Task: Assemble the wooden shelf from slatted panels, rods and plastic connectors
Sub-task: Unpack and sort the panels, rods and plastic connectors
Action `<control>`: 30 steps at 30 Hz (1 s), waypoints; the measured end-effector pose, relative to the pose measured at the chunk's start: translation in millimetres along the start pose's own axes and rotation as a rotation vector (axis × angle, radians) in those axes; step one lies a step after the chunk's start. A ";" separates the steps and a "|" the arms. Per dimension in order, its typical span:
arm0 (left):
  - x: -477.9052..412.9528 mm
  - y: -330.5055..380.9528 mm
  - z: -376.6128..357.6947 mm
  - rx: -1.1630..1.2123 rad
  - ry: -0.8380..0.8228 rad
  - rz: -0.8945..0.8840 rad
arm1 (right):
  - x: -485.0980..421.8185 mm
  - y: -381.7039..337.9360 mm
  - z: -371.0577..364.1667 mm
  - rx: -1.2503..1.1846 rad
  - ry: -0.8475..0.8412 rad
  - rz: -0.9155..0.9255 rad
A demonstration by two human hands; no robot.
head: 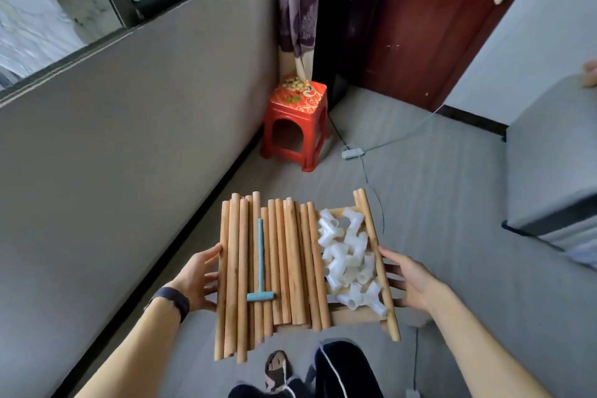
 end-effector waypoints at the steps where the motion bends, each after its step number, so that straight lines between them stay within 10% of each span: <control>1: -8.3 19.0 -8.4 -0.014 -0.006 -0.001 | -8.7 -15.1 4.4 -0.008 0.003 0.002; 14: -115.7 171.5 -89.6 0.124 0.192 0.000 | -190.0 -240.8 20.0 0.104 -0.136 -0.001; 30: -165.2 125.4 -180.6 0.661 0.417 0.142 | -342.2 -363.4 -21.7 0.559 -0.355 -0.141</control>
Point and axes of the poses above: each hand's wrist, its own x-axis away from the middle knuckle, its own z-axis out of the back of the hand, y = z × x, the point moved 9 cm from there along -x, towards the middle knuckle, and after that the axes turned 5 degrees about -x, right-handed, at the moved point
